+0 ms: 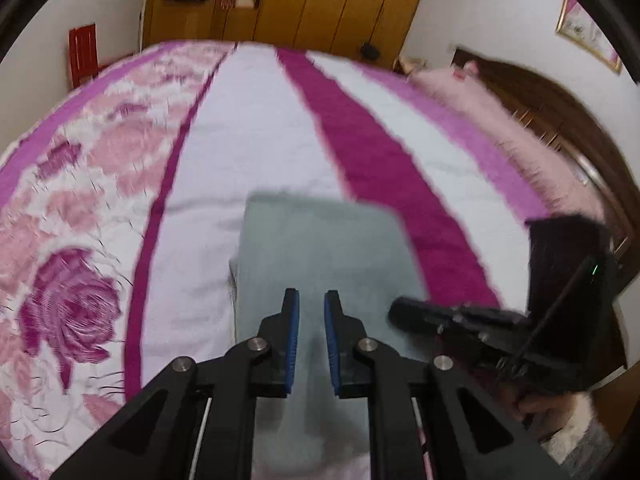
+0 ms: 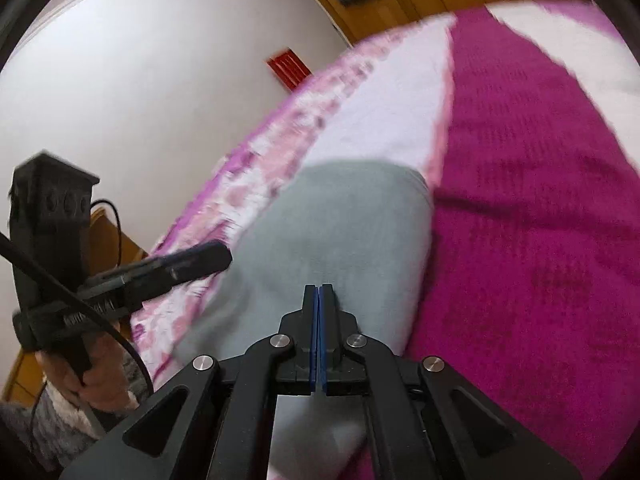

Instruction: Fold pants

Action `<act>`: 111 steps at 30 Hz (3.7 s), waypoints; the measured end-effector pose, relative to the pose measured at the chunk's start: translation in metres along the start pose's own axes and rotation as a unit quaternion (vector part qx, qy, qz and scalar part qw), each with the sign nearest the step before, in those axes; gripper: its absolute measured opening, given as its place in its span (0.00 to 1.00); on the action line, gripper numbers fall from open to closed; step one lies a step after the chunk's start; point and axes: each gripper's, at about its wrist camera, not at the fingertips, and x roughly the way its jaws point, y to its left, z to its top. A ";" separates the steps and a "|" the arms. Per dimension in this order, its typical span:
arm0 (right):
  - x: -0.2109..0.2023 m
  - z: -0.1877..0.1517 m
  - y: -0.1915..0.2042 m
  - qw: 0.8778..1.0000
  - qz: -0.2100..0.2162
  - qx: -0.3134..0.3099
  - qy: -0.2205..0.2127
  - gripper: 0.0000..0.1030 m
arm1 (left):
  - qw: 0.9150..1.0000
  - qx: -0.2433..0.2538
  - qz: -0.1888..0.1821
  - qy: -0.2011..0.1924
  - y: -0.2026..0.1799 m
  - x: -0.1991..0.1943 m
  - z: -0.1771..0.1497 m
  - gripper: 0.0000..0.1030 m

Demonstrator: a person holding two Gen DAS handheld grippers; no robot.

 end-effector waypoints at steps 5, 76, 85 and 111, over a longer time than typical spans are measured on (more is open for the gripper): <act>-0.014 0.016 0.014 0.999 -0.017 -0.040 -0.028 0.00 | 1.000 -0.002 -0.001 -0.004 0.008 -0.003 -0.004 0.09; -0.006 -0.015 -0.025 0.994 -0.010 0.091 -0.064 0.31 | 0.986 -0.060 -0.151 0.035 0.047 0.051 0.003 0.46; -0.010 -0.009 -0.021 0.992 -0.006 0.106 -0.063 0.20 | 0.985 -0.065 -0.156 0.026 0.047 0.040 0.005 0.33; -0.094 0.126 -0.081 0.992 -0.075 0.057 -0.078 0.18 | 0.985 -0.013 -0.170 -0.026 -0.067 0.067 0.130 0.32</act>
